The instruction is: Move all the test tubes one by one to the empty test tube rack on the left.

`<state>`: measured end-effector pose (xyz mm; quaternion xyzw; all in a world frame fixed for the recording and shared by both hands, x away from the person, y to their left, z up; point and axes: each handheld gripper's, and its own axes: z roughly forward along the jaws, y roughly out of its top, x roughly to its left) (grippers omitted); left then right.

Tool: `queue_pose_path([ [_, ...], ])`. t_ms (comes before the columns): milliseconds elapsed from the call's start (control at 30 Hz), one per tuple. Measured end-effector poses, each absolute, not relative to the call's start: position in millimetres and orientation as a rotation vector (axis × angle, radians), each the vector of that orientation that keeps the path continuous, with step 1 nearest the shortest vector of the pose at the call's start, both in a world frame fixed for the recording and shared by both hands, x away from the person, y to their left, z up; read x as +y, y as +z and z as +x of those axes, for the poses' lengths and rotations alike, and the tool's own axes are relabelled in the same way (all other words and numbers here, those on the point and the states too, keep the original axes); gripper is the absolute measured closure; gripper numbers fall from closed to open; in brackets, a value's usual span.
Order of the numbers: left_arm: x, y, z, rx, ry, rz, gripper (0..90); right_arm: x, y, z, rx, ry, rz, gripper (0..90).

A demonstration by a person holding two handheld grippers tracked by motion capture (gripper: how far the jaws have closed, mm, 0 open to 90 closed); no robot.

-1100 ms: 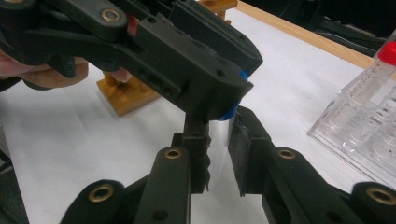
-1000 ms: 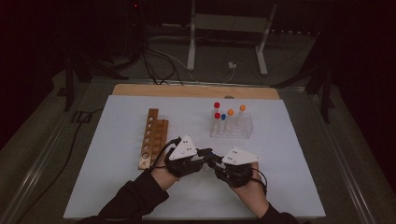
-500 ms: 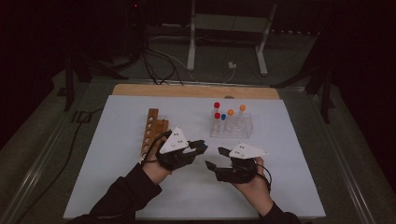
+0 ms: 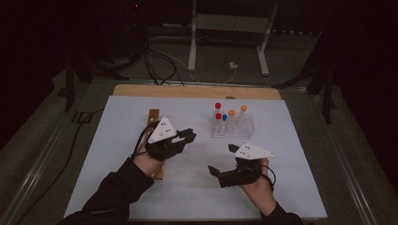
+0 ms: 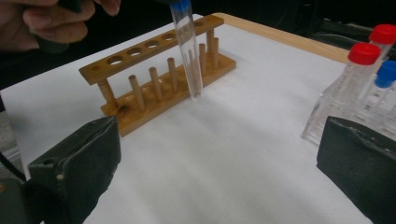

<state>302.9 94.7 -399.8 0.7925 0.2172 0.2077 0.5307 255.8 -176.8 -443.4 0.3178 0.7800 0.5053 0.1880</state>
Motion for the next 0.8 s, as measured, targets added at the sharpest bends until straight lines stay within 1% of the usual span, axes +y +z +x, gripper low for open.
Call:
queue_pose_path([
  [200,112,-392,317,0.592,0.525,1.852,77.7,-178,-444,257,2.198,1.434,0.895,0.0],
  [467,132,-383,328,0.636,0.601,1.832,77.8,-177,-444,254,2.191,1.462,0.882,0.0],
  [800,155,-373,342,0.705,0.654,1.794,77.7,-178,-443,254,2.19,1.471,0.879,0.0],
])
